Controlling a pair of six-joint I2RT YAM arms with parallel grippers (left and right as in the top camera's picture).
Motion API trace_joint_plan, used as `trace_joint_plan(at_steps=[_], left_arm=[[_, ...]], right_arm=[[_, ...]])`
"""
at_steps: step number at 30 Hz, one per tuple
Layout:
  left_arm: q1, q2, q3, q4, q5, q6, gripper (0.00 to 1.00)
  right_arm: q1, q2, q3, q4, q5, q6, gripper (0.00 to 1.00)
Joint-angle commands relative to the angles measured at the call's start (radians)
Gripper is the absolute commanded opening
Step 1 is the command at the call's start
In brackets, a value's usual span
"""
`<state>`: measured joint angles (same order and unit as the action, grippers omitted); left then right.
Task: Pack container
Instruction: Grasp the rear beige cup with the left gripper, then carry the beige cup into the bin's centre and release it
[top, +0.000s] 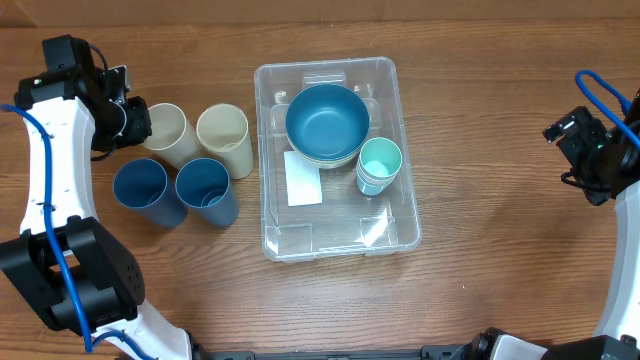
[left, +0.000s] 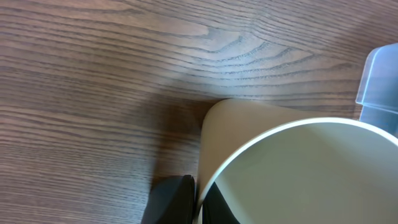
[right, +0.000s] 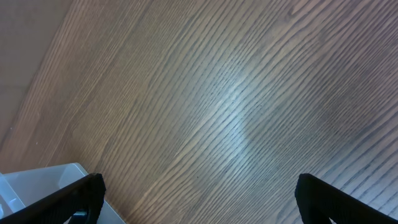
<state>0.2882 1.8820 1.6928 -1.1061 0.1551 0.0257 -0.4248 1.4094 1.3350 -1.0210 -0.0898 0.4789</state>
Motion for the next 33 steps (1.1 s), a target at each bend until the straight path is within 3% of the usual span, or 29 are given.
trace_joint_plan(at_steps=[1, 7, 19, 26, 33], left_arm=[[0.000, 0.011, -0.008, 0.004, -0.010, -0.027, 0.04], [0.010, -0.006, 0.098, -0.031, -0.039, -0.054, 0.04], [-0.017, -0.033, 0.702, -0.309, -0.009, -0.079, 0.04], [-0.177, -0.033, 0.970, -0.502, 0.101, -0.062, 0.04], [-0.400, -0.033, 0.993, -0.583, 0.100, -0.048, 0.04]], right_arm=[[-0.003, 0.000, 0.009, 0.005, -0.002, 0.009, 1.00], [-0.003, 0.000, 0.009, 0.005, -0.002, 0.009, 1.00], [-0.003, 0.000, 0.009, 0.005, -0.002, 0.009, 1.00], [-0.003, 0.000, 0.009, 0.005, -0.002, 0.009, 1.00], [-0.003, 0.000, 0.009, 0.004, -0.002, 0.009, 1.00]])
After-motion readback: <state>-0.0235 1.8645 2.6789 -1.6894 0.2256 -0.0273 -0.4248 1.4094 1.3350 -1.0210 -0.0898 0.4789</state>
